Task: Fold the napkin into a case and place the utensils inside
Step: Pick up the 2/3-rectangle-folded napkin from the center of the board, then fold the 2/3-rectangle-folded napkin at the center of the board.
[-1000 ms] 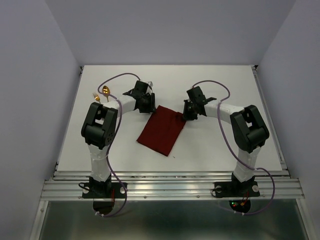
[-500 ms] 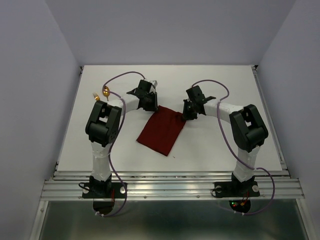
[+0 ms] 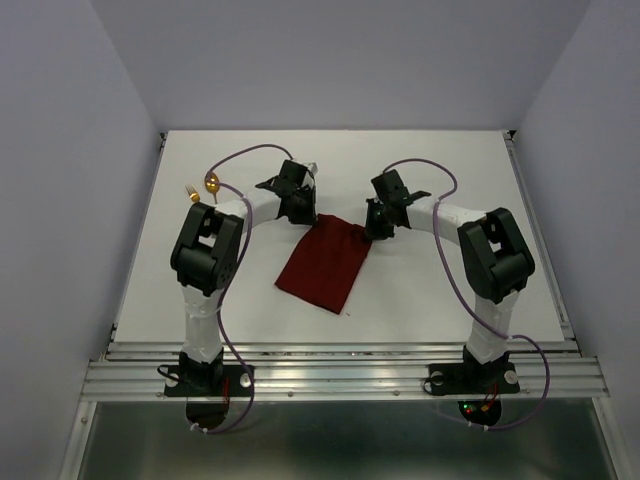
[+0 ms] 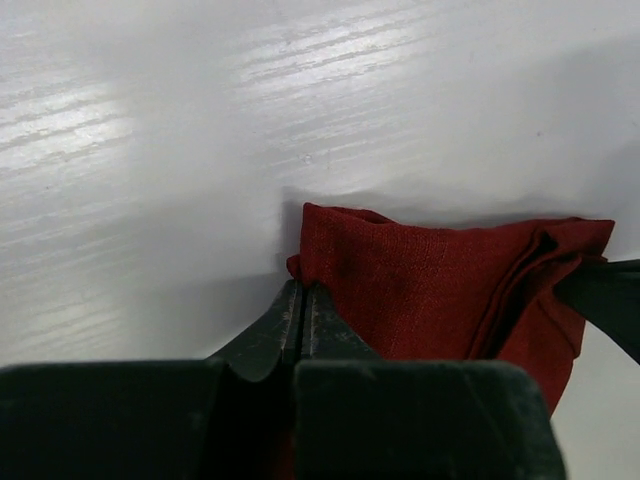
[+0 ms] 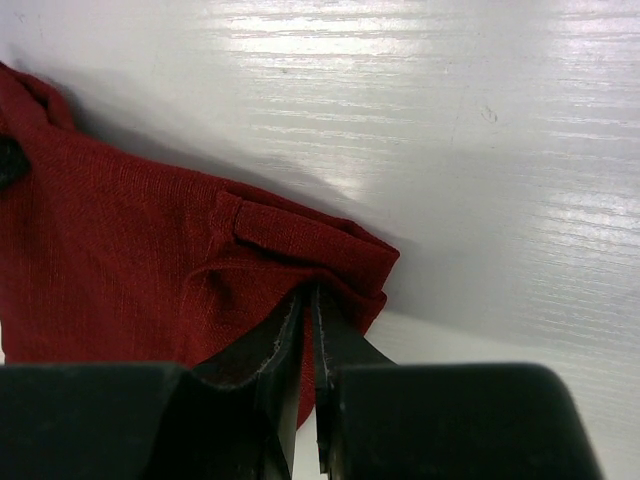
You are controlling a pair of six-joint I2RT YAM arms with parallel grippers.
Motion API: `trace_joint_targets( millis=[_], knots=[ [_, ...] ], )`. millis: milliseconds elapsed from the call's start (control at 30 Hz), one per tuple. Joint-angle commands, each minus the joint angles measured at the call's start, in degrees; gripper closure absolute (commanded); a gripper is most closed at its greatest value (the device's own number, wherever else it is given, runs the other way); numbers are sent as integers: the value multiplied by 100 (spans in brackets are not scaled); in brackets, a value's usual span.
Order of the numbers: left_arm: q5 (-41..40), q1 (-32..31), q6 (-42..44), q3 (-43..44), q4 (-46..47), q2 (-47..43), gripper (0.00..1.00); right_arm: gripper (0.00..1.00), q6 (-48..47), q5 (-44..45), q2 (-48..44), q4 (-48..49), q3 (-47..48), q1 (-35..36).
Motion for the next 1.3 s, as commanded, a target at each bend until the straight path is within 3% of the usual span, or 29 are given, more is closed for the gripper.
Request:
trace_joint_targets(
  millis=[0,333,767,1267],
  knots=[
    [56,-199,-109,83,-229,-699,100,87,46,262,178,-308,204,37],
    [127,-366,-426,48,-186,-1305,100,87,265,394,231,-423,292,37],
    [171,-788,-795,83,-186,-1438,100,90,600,588,275,-502,398,90],
    [-576,-1183,-1638,557,-730,-814,100,90,784,508,328,-449,407,142]
  ],
)
